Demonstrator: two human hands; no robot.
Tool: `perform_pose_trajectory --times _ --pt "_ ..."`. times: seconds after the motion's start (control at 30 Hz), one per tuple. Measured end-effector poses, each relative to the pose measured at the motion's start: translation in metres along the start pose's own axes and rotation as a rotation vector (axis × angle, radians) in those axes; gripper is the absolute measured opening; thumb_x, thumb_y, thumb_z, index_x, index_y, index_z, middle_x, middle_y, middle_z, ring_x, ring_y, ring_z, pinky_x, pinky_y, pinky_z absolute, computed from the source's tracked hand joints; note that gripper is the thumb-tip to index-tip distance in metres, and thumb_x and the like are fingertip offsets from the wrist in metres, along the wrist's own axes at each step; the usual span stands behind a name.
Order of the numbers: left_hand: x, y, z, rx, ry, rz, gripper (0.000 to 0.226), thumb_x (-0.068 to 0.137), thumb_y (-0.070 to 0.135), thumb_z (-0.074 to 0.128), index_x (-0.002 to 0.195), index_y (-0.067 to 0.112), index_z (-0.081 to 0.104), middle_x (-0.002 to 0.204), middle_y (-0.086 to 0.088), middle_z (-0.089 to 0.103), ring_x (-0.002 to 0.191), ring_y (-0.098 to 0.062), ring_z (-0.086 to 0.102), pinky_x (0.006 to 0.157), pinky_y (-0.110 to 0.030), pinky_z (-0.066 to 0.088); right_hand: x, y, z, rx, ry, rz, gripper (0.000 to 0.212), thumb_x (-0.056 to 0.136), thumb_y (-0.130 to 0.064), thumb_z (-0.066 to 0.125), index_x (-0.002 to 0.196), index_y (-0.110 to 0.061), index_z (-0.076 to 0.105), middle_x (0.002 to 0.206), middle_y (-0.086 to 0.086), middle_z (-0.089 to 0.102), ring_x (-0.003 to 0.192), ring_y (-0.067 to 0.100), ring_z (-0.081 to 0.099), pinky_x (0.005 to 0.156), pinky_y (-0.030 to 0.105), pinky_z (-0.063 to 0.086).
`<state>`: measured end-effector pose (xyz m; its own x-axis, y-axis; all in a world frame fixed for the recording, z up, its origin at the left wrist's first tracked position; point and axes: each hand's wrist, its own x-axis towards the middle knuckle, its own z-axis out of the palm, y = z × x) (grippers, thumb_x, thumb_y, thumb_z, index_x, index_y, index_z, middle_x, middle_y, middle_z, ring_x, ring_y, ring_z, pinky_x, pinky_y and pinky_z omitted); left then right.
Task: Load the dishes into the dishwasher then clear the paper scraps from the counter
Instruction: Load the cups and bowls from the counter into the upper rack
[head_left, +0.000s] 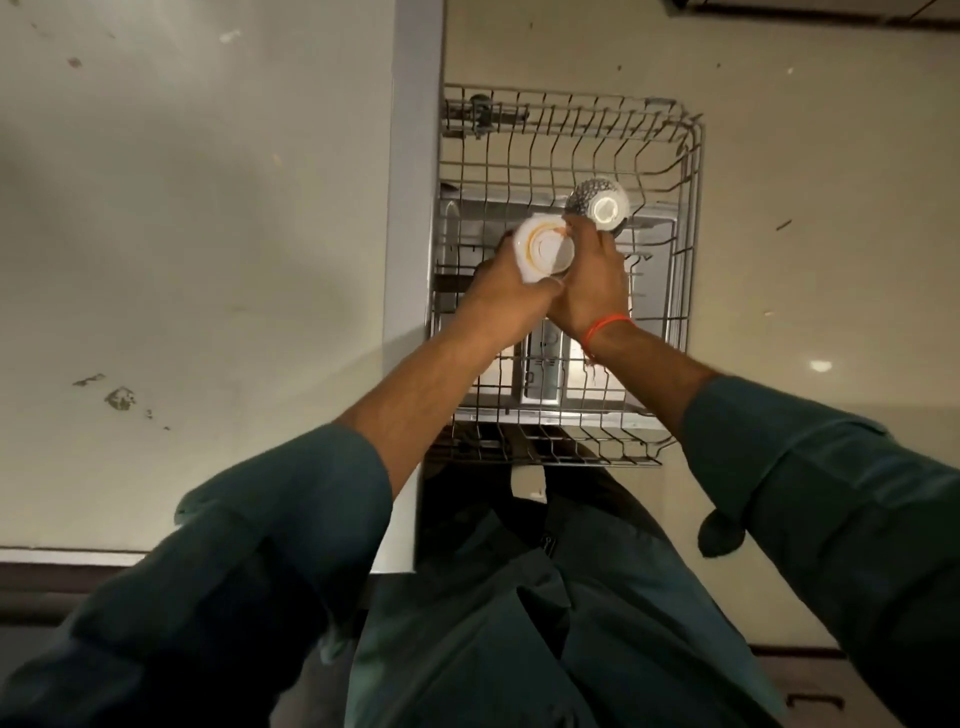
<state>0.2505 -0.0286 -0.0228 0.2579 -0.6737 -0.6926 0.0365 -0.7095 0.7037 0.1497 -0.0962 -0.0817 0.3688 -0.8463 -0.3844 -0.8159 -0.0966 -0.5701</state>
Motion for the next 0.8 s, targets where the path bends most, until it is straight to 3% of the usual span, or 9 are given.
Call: perform_pose_trajectory --times 0.07,0.13,0.23,0.33,0.4,0.53,0.6,0.7,0.8 --pt "0.017 -0.001 0.002 -0.028 0.012 -0.044 0.072 0.083 0.019 0.070 0.149 0.027 0.042 0.128 0.004 0.064 0.118 -0.014 0.061 0.103 -0.041 0.054 0.016 0.001 0.006 -0.055 -0.029 0.008 0.076 0.070 -0.038 0.066 0.140 -0.019 0.046 0.130 0.014 0.055 0.119 0.037 0.054 0.095 0.049 0.048" --pt "0.031 0.002 0.003 -0.065 0.032 -0.076 0.070 0.084 0.014 0.068 0.149 0.025 0.043 0.124 0.003 0.065 0.115 -0.015 0.061 0.100 -0.040 0.055 0.032 0.003 0.010 -0.092 -0.058 0.012 0.073 0.077 -0.028 0.071 0.144 -0.020 0.042 0.134 0.014 0.052 0.123 0.038 0.051 0.099 0.048 0.045" --pt "0.054 0.011 0.004 -0.130 0.043 -0.151 0.062 0.094 0.011 0.065 0.150 0.020 0.041 0.123 0.000 0.061 0.112 -0.014 0.059 0.086 -0.028 0.057 0.057 0.008 0.016 -0.123 -0.074 0.006 0.075 0.081 -0.025 0.071 0.148 -0.022 0.038 0.142 0.012 0.047 0.129 0.036 0.046 0.104 0.047 0.040" --pt "0.073 0.020 0.006 -0.159 0.052 -0.191 0.050 0.102 0.021 0.059 0.149 0.020 0.041 0.123 0.001 0.059 0.103 -0.010 0.055 0.064 -0.018 0.043 0.079 0.012 0.020 -0.165 -0.050 -0.003 0.073 0.081 -0.030 0.071 0.147 -0.023 0.039 0.142 0.008 0.048 0.128 0.034 0.048 0.104 0.047 0.042" --pt "0.089 0.021 0.008 -0.165 0.062 -0.187 0.047 0.103 0.022 0.056 0.148 0.019 0.042 0.115 0.004 0.059 0.098 -0.007 0.055 0.059 -0.015 0.043 0.096 0.015 0.023 -0.185 -0.034 0.000 0.073 0.081 -0.033 0.071 0.146 -0.023 0.040 0.141 0.006 0.049 0.127 0.032 0.049 0.103 0.046 0.043" --pt "0.117 0.016 0.013 -0.190 0.096 -0.163 0.047 0.103 0.015 0.056 0.147 0.014 0.042 0.107 0.006 0.060 0.105 -0.009 0.061 0.060 -0.008 0.049 0.119 0.022 0.031 -0.194 -0.024 -0.016 0.077 0.078 -0.041 0.072 0.145 -0.022 0.041 0.139 0.008 0.051 0.128 0.031 0.050 0.104 0.044 0.043" --pt "0.131 0.008 0.018 -0.227 0.129 -0.174 0.050 0.101 0.013 0.058 0.148 0.014 0.041 0.119 -0.001 0.064 0.109 -0.013 0.063 0.069 -0.014 0.054 0.127 0.026 0.038 -0.215 -0.033 -0.031 0.071 0.081 -0.039 0.066 0.145 -0.021 0.041 0.139 0.008 0.050 0.128 0.031 0.049 0.104 0.042 0.041" --pt "0.150 -0.003 0.024 -0.274 0.195 -0.190 0.049 0.100 0.013 0.059 0.146 0.014 0.045 0.127 -0.008 0.064 0.116 -0.021 0.063 0.096 -0.033 0.057 0.135 0.029 0.050 -0.295 -0.032 -0.054 0.066 0.087 -0.033 0.058 0.148 -0.021 0.038 0.142 0.010 0.048 0.130 0.033 0.046 0.102 0.043 0.039" --pt "0.162 -0.013 0.026 -0.297 0.214 -0.213 0.051 0.097 0.011 0.061 0.146 0.013 0.046 0.125 -0.008 0.064 0.116 -0.023 0.063 0.096 -0.033 0.057 0.140 0.036 0.060 -0.354 -0.046 -0.050 0.071 0.087 -0.031 0.061 0.151 -0.021 0.033 0.145 0.011 0.046 0.130 0.035 0.044 0.102 0.046 0.040"
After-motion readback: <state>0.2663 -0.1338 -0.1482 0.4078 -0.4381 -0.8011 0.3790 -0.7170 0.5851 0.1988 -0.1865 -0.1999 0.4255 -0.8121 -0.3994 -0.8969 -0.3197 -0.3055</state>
